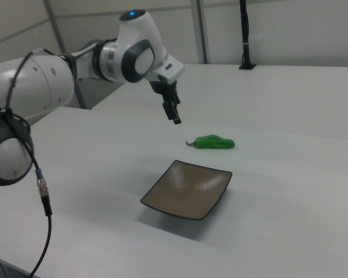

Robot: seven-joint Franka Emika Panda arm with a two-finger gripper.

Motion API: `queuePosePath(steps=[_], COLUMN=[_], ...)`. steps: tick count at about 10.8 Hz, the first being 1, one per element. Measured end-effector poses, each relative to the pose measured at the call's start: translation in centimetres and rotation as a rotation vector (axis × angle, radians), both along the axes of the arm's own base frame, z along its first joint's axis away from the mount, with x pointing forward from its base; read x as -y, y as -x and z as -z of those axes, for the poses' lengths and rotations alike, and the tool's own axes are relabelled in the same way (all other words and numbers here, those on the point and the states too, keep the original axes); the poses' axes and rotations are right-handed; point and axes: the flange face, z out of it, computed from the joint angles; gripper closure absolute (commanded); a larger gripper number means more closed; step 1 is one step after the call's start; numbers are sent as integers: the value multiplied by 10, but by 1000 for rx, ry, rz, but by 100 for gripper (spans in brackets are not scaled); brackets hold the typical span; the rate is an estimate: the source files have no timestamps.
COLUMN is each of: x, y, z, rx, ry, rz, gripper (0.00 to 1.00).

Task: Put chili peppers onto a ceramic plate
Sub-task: 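Move the open gripper over the green chili pepper and lower it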

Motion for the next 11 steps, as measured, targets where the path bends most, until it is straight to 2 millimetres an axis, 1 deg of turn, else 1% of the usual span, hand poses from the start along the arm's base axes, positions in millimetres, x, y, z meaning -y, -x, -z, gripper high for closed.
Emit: queuePosePath(steps=[2, 4, 7, 9, 10, 11], x=[7, 17, 25, 37, 40, 39], y=[-20, -36, -51, -58, -61, -63], z=[24, 47, 87, 117, 133, 144], rx=[79, 158, 224, 256, 275, 283], ry=[-25, -37, -46, -44, -43, -42], rz=[128, 199, 260, 316, 327, 324], gripper=[0, 0, 0, 0, 0, 0])
